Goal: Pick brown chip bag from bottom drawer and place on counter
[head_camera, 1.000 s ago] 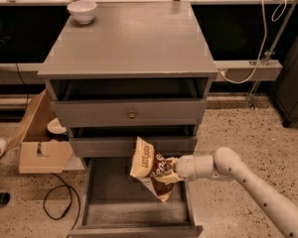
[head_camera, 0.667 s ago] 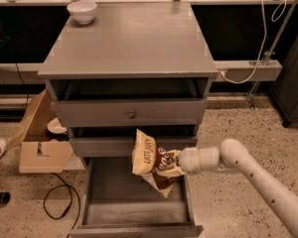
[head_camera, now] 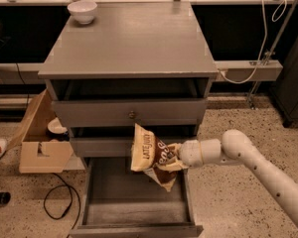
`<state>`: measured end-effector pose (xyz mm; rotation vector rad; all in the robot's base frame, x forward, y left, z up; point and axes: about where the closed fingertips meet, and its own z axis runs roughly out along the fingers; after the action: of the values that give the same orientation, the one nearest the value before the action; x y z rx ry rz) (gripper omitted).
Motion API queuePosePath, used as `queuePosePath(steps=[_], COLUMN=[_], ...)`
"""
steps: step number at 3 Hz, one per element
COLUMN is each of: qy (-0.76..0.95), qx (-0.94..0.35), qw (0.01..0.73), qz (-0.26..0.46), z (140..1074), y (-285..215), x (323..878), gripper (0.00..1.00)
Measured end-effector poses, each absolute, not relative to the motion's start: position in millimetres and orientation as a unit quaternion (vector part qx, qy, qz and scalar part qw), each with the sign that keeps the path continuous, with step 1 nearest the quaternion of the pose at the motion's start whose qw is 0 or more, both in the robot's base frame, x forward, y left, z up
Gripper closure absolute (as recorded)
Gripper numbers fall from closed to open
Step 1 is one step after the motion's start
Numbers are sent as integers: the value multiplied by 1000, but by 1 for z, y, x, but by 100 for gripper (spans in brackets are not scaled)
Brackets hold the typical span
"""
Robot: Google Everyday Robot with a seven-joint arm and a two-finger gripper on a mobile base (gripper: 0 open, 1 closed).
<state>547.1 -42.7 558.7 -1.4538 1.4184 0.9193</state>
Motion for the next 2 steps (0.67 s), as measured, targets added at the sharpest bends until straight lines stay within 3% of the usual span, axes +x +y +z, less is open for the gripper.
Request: queuePosePath(steps=[2], qy=[568], qx=[-650], qw=[440], qz=[248], z=[720], y=[-74], x=[559], gripper=[100])
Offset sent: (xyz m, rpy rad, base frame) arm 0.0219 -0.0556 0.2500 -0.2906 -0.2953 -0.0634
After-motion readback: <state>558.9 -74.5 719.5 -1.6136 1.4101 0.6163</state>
